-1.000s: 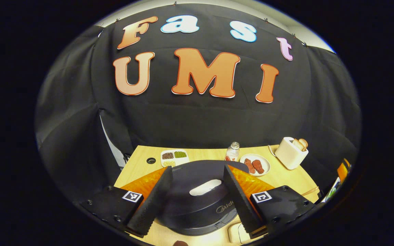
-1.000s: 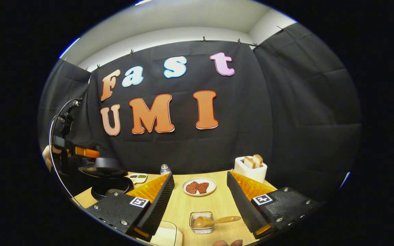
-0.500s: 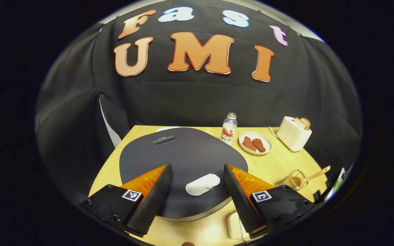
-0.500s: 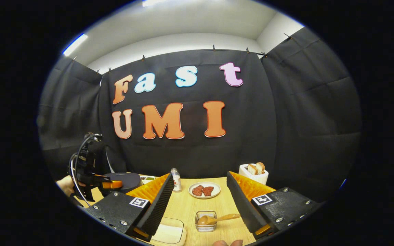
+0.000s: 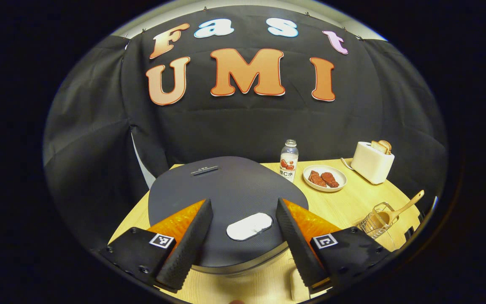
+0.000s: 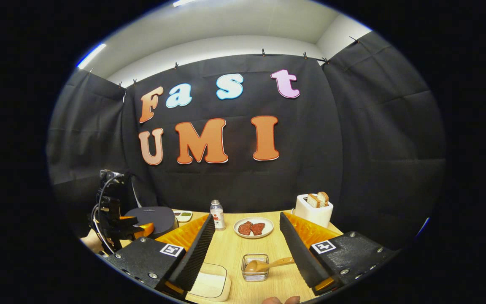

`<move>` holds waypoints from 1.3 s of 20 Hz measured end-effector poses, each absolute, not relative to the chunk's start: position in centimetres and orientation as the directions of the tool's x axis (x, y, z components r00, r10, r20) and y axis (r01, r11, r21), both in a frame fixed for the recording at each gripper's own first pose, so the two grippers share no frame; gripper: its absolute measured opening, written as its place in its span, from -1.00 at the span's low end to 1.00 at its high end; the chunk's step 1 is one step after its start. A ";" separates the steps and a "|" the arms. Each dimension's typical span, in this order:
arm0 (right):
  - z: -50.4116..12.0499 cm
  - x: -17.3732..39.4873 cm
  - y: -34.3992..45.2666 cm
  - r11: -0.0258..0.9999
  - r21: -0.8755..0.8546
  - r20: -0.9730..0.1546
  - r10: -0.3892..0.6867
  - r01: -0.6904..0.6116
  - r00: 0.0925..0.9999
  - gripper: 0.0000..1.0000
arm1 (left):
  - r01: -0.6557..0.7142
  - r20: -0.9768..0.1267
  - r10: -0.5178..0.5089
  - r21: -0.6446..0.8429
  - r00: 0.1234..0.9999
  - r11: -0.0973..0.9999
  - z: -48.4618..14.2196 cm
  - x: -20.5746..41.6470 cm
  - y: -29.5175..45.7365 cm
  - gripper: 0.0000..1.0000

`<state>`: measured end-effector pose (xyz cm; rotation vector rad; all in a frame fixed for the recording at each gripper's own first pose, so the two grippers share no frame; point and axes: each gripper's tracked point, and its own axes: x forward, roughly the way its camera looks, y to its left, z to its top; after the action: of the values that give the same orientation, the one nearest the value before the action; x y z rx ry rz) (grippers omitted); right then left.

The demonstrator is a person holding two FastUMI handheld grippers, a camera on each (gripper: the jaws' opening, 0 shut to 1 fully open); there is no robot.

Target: Close the left gripper, press the button to open the rice cooker; take a wooden spoon from the chopstick holder with the right hand, scoop a spoonful of rice and pour it into the rice cooker, then put the wooden spoon back into the chopstick holder.

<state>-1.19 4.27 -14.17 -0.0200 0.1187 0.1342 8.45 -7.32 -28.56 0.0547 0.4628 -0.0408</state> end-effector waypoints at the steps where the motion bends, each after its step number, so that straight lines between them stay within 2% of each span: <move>1: -14.2 -1.1 4.2 0.991 -0.012 -0.123 0.130 -0.133 0.984 0.89 | 0.051 -0.453 -0.029 0.038 0.891 0.998 -28.3 8.5 -7.3 1.00; 4: -13.7 -0.6 3.8 0.993 -0.014 -0.124 0.113 -0.116 0.986 0.89 | 0.025 -0.450 0.006 0.062 0.893 0.998 -26.3 9.0 -5.9 1.00; 12: -10.1 0.6 3.8 0.995 0.002 -0.075 0.101 -0.101 0.992 0.89 | -0.063 -0.251 0.076 0.059 0.965 0.996 -11.1 7.9 1.3 0.97; 17: -6.6 1.1 4.2 0.995 0.001 -0.017 0.101 -0.101 0.995 0.89 | -0.162 -0.099 0.173 0.111 0.980 0.981 -3.0 4.6 6.7 0.97; 21: -5.4 1.0 5.1 0.993 0.007 0.009 0.116 -0.116 0.993 0.89 | -0.187 -0.029 0.191 0.105 0.981 0.977 -0.3 2.6 8.2 0.97; 26: -5.8 1.0 5.2 0.992 -0.005 -0.003 0.125 -0.125 0.992 0.89 | -0.166 -0.035 0.169 0.095 0.985 0.982 -0.5 2.3 7.4 0.97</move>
<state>1.04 5.18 -5.79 -0.0054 0.0031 0.1252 2.28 7.41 -0.50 0.0915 0.0429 0.1686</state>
